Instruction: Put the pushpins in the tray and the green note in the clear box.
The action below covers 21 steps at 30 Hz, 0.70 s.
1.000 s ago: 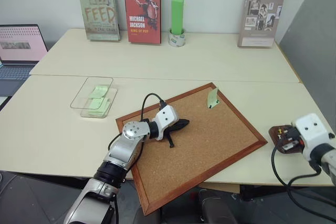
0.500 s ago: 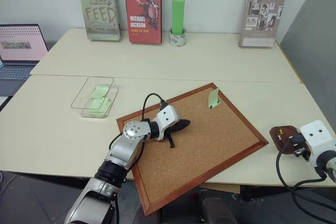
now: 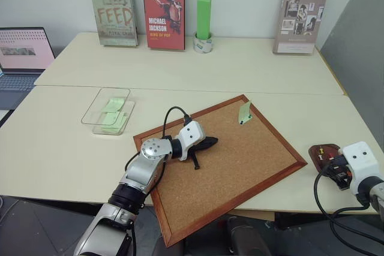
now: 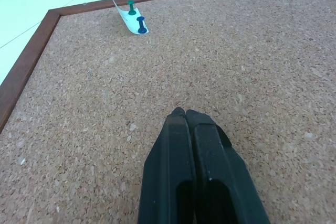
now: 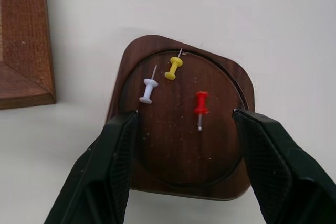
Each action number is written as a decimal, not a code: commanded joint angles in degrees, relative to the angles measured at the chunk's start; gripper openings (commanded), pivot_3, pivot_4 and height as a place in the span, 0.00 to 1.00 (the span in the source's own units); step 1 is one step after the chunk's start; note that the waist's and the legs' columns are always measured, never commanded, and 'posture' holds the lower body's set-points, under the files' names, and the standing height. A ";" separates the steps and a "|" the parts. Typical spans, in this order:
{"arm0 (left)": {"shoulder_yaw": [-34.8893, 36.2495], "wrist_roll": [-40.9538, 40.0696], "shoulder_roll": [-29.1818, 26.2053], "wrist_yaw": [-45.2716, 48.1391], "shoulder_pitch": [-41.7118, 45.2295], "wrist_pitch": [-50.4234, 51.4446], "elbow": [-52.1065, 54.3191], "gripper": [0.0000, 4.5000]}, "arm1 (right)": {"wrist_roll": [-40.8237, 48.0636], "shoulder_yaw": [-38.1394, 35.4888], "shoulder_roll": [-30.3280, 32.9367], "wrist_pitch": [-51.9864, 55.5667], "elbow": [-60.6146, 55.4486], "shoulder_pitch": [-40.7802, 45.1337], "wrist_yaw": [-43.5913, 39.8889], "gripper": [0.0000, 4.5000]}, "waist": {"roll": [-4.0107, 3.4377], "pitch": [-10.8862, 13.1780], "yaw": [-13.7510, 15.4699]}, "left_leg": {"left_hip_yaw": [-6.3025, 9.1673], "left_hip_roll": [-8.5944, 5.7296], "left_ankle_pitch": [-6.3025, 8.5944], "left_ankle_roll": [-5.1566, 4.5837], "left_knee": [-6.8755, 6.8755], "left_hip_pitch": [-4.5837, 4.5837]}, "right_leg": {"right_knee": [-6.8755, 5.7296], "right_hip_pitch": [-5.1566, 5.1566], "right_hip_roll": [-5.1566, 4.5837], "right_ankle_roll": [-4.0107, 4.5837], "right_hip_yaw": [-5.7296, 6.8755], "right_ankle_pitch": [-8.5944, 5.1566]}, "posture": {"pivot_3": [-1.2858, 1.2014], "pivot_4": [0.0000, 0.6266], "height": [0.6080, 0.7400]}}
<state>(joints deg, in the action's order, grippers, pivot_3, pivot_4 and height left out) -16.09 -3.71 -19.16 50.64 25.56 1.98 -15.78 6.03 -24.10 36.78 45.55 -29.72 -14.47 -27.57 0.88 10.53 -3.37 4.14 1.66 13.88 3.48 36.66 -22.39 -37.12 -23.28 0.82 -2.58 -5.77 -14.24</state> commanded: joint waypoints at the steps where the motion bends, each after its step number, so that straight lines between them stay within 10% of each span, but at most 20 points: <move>1: -1.39 2.17 -0.62 -0.03 -1.32 0.74 -2.16 0.00 | 1.28 -3.53 0.34 -0.23 -1.28 0.63 0.04 0.68 | 0.00 0.00 0.00 | 0.00 0.00 0.00 0.00 0.00 0.00 | 0.00 0.00 0.00 0.00 0.00 0.00 | 0.52 0.24 1.00; 10: -1.32 2.13 -0.72 -0.02 -1.35 0.89 -2.27 0.00 | 14.24 1.31 -3.56 -0.22 -8.81 7.23 -4.94 0.68 | -0.02 -0.02 -0.06 | 0.05 0.04 0.00 0.00 -0.03 0.03 | 0.00 0.01 0.04 0.00 0.05 0.00 | 0.52 0.24 1.00; 21: -1.69 2.40 -0.42 -0.04 -0.58 0.77 -2.86 0.00 | -0.45 19.70 -16.12 -16.53 16.77 28.13 10.99 0.68 | -0.07 -0.06 0.01 | 0.03 0.01 -0.01 -0.01 -0.09 0.02 | 0.04 0.02 0.03 -0.02 0.04 0.02 | 0.52 0.24 1.00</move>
<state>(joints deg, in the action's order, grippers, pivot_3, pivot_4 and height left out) -16.72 -3.51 -18.99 50.79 26.00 1.82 -15.88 8.84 -7.25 22.02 34.64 -18.70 9.55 -19.17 0.80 10.47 -3.35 4.17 1.65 13.87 3.47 36.54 -22.40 -37.09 -23.28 0.85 -2.61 -5.75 -14.21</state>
